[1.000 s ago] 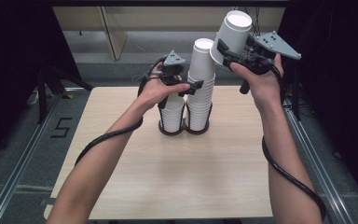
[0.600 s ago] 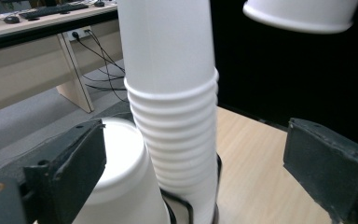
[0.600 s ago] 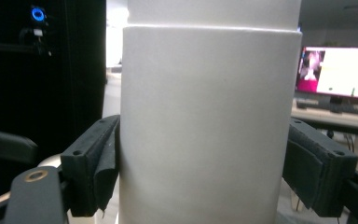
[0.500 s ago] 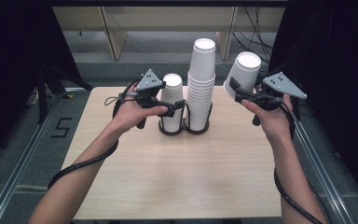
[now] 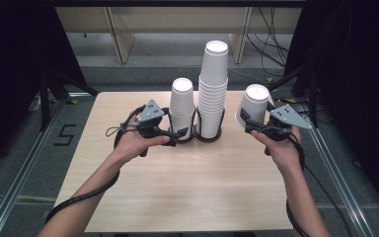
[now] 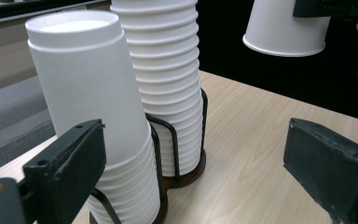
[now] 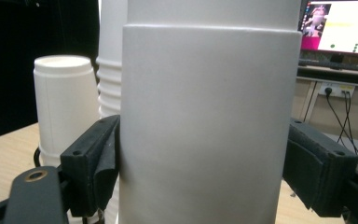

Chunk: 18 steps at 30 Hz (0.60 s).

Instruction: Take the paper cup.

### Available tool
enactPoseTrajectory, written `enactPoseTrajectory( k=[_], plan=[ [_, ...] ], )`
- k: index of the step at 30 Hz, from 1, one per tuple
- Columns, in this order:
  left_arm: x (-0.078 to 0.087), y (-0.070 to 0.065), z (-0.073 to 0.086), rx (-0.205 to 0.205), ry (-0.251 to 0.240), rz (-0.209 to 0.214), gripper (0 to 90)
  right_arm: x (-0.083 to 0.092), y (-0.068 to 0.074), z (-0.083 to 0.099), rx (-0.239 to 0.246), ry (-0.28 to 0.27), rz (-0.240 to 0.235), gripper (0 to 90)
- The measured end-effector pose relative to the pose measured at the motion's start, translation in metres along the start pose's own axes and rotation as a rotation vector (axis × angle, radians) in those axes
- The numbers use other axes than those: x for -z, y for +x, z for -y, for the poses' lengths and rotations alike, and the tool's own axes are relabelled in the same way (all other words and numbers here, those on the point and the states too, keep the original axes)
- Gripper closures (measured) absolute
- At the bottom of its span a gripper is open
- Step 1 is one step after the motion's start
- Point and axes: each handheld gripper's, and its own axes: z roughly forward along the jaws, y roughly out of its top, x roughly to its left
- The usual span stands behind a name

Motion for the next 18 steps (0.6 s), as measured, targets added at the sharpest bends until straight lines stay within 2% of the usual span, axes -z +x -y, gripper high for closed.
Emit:
enactPoseTrajectory(
  k=[7, 9, 17, 18],
  plan=[
    [-0.002, -0.002, 0.014, 0.007, 0.013, 0.007, 5.5, 0.002, 0.003, 0.023, 0.011, 0.037, -0.002, 19.7],
    [-0.003, -0.001, 0.016, 0.012, 0.013, 0.010, 5.5, 0.003, 0.004, 0.027, -0.011, 0.060, -0.009, 19.7],
    [-0.010, -0.004, 0.012, 0.018, 0.004, 0.014, 5.6, 0.012, -0.001, 0.036, -0.010, 0.062, 0.011, 19.7],
    [-0.010, -0.005, 0.011, 0.016, 0.009, 0.015, 5.6, 0.013, -0.001, 0.037, -0.012, 0.075, 0.010, 19.7]
  ],
)
